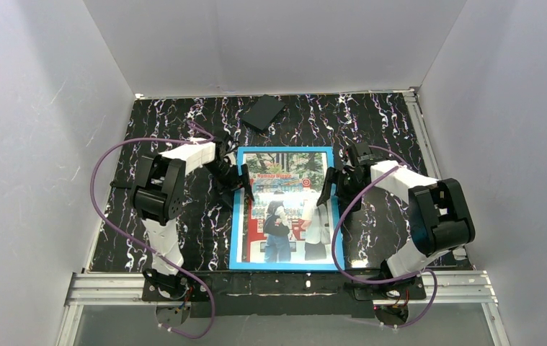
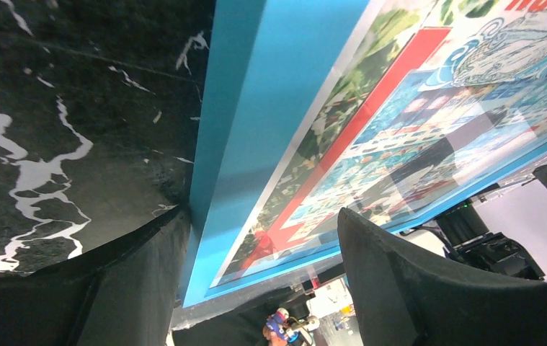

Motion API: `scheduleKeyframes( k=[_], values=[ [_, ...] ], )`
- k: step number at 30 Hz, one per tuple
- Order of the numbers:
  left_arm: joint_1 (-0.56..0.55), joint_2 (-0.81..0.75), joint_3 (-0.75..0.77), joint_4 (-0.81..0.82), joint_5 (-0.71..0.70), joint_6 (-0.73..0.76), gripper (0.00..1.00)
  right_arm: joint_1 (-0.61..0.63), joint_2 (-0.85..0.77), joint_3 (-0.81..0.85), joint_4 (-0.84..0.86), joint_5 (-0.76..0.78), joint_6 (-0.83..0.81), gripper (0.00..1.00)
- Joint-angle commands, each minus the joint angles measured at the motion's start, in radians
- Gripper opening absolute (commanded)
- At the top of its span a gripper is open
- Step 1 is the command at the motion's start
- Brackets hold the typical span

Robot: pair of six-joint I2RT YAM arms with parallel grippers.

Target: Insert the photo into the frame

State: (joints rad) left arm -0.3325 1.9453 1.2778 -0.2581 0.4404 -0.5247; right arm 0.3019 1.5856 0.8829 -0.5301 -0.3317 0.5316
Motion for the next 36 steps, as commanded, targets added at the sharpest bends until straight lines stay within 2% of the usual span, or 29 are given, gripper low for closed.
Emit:
scheduleKeyframes(
  k=[1, 8, 10, 17, 23, 26, 32, 36],
  values=[
    [0.008, 0.015, 0.020, -0.080, 0.024, 0.004, 0.73, 0.028, 0.015, 0.042, 0.022, 0.001, 0.033, 0.87],
    [0.043, -0.081, -0.045, -0.085, -0.063, -0.001, 0.76, 0.028, -0.084, 0.057, -0.035, 0.075, 0.028, 0.91],
    [0.065, -0.168, -0.080, -0.047, -0.090, -0.004, 0.78, 0.028, -0.142, 0.070, -0.056, 0.093, 0.024, 0.92],
    [0.131, -0.519, -0.215, 0.030, -0.261, 0.056, 0.98, 0.019, -0.339, 0.114, -0.102, 0.175, 0.015, 0.95],
    [0.152, -0.835, -0.317, 0.032, -0.411, 0.189, 0.98, 0.010, -0.503, 0.101, -0.083, 0.305, -0.025, 0.95],
    [0.153, -1.007, -0.437, 0.098, -0.500, 0.222, 0.98, 0.008, -0.624, 0.050, -0.025, 0.414, -0.051, 0.95],
    [0.153, -1.305, -0.816, 0.471, -0.545, 0.385, 0.98, 0.008, -0.906, -0.154, 0.230, 0.551, -0.188, 0.94],
    [0.153, -1.341, -0.928, 0.475, -0.683, 0.397, 0.98, 0.008, -1.050, -0.389, 0.432, 0.649, -0.330, 0.89]
  ],
)
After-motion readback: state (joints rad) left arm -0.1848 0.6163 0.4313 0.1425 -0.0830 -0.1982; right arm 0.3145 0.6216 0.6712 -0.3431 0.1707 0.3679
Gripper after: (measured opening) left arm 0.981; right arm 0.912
